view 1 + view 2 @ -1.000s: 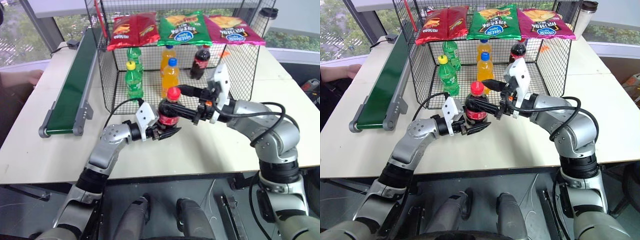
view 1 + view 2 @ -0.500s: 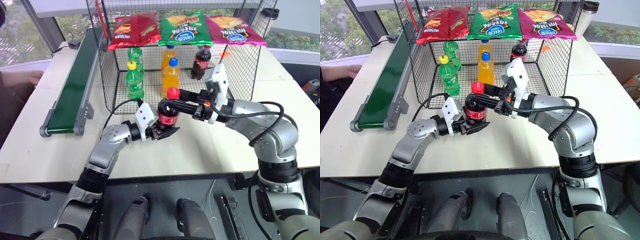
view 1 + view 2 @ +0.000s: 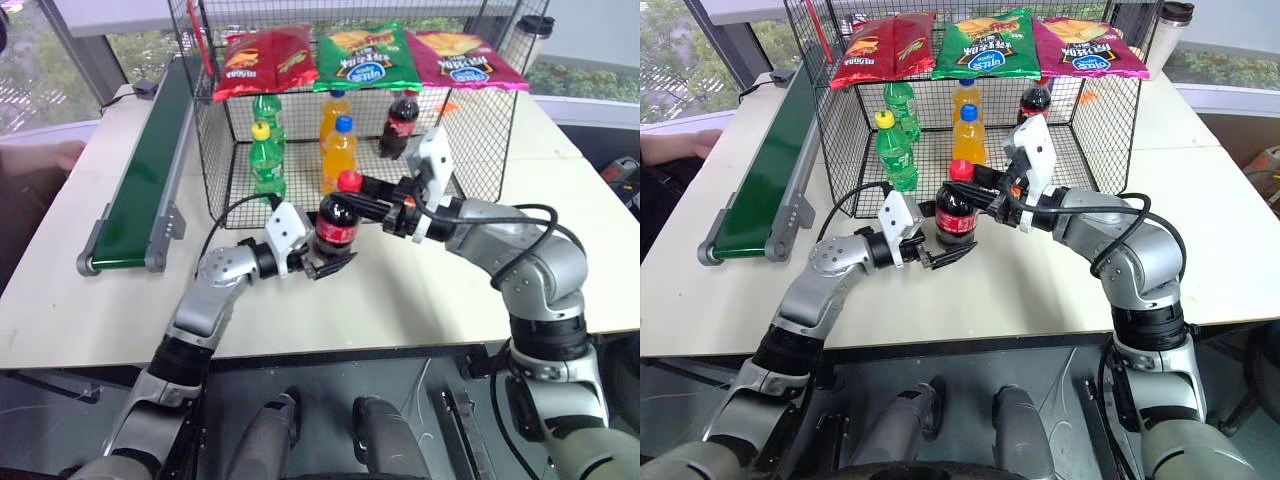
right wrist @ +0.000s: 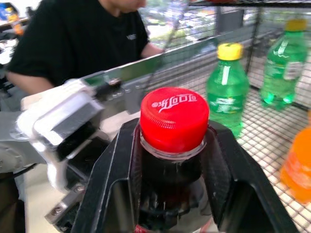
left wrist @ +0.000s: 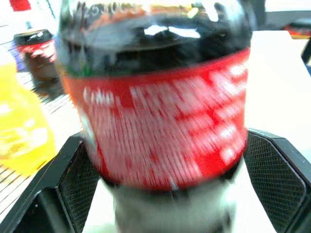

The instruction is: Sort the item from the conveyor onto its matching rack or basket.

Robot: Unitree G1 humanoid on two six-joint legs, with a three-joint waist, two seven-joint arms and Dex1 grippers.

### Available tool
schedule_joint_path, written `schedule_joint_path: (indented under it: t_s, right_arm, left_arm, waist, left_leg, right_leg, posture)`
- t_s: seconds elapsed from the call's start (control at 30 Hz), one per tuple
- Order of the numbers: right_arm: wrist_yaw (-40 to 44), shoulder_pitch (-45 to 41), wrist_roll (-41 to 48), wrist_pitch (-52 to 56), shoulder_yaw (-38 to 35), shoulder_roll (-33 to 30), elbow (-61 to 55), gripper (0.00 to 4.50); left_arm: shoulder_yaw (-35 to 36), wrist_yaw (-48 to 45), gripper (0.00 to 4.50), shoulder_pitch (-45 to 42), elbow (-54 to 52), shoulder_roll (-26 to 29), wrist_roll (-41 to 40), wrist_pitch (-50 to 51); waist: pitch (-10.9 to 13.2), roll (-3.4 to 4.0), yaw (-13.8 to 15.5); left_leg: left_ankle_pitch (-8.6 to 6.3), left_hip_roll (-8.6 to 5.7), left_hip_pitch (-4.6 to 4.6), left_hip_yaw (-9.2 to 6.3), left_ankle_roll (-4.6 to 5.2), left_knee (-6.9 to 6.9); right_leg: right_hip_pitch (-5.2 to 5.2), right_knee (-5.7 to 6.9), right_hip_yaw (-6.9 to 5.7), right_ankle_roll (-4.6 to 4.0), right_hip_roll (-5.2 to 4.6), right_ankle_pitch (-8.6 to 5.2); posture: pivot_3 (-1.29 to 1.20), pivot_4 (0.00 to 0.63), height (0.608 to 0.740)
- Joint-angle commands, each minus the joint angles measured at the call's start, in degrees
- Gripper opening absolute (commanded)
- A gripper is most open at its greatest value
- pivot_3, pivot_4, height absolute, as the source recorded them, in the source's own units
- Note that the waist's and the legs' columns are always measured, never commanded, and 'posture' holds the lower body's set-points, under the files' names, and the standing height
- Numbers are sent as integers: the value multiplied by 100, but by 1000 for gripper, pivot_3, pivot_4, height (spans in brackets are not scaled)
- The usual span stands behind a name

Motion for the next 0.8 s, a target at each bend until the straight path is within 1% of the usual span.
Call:
schedule_joint_path:
  t_s: [0.03,0.2,0.43,0.6,0.8]
  right_arm:
    - [-435,-450,-315,-498,-448,34,212,1142]
    - [-871,-745,-750,-917,-576,145,881,1142]
    - [-1298,-1116,-1170,-1502,-755,297,1769,1142]
    - [-1438,-1356,-1621,-2213,-716,326,2654,1142]
    - [-1450,-1558,-1942,-2850,-677,402,3459,1142]
  left_arm:
    - [23,-60,4409,223,-586,67,-130,37]
    - [321,264,4409,489,-987,-3,-314,244]
    - [578,810,4409,434,-1171,-233,-415,402]
    - [680,1312,4409,228,-1010,-537,-304,252]
    - [603,1570,4409,125,-769,-728,-152,77]
  waist:
    - [1,1,29]
    - [1,1,26]
    - [1,2,20]
    - [1,2,26]
    - [1,2,11]
  left_leg:
    - [0,0,0,0,0,0]
    - [0,-4,-1,2,-1,1]
    - [1,-2,1,2,1,1]
    - [3,-3,2,5,2,3]
    - [3,-4,4,8,3,2]
  right_leg:
    - [-1,2,0,0,0,0]
    - [1,-2,1,0,-2,-1]
    - [-1,7,1,2,1,0]
    - [0,8,1,17,2,9]
    - [0,10,3,21,4,11]
  posture:
    - [0,150,738]
    - [0,150,738]
    - [0,150,738]
    - [0,150,738]
    - [0,150,738]
